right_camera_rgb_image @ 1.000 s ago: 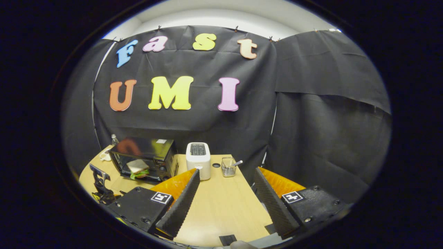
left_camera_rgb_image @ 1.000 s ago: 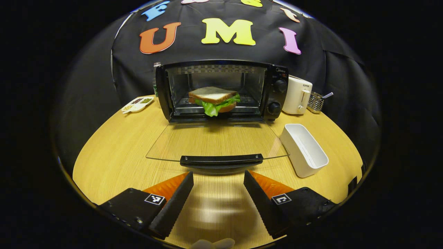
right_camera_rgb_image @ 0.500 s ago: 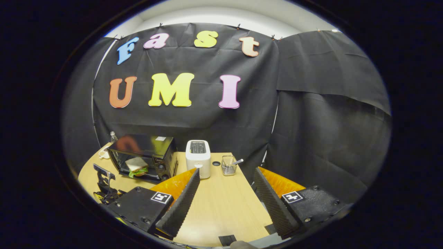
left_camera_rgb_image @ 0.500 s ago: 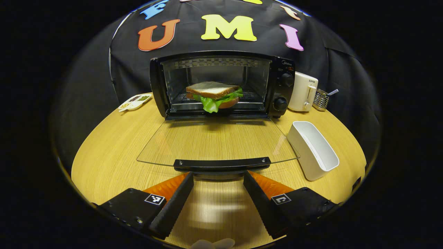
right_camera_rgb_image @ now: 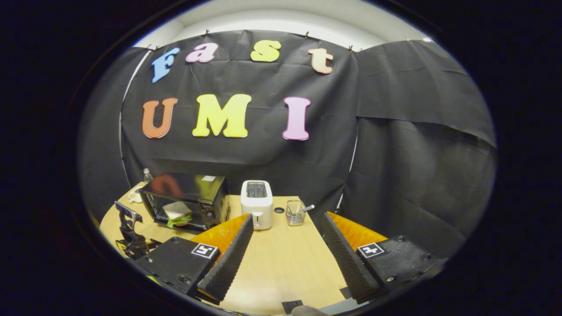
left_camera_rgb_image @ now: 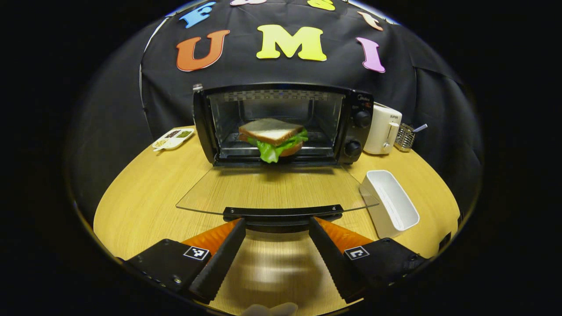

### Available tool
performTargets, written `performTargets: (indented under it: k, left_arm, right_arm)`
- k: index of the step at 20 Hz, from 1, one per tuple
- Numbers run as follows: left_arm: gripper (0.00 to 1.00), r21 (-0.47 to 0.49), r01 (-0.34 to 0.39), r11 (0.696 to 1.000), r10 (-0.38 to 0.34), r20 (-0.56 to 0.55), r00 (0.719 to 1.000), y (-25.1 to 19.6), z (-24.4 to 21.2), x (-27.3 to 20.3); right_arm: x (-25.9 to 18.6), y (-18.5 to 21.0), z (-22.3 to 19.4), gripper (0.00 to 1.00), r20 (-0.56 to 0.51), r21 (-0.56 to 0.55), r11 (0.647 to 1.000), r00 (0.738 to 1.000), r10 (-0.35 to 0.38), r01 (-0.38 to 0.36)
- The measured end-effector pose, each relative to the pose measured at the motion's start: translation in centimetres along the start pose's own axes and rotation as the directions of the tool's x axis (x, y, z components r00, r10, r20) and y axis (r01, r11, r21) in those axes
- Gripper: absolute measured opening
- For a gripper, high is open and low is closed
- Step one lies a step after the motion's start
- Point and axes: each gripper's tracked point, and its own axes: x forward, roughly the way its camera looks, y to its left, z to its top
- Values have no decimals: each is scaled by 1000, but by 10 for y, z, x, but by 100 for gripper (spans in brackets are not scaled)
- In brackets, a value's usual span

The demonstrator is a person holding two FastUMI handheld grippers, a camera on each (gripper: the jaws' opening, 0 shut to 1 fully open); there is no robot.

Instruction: Open the electric oven with the left hand, put the food in, and close the electric oven.

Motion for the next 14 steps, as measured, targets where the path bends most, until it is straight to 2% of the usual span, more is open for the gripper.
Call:
performTargets:
  k: [1,2,14]
  left_arm:
    - [96,2,0,1000,0,14,1000,1,7,-2]
    - [96,3,0,1000,0,28,1000,0,15,-4]
    - [97,-3,4,1000,-3,154,988,-1,100,-4]
  right_arm:
    - [1,0,1,100,1,3,1000,1000,1,-1]
    - [2,0,0,91,2,7,1000,1000,3,-3]
    - [11,-5,6,91,12,45,999,1000,-4,4]
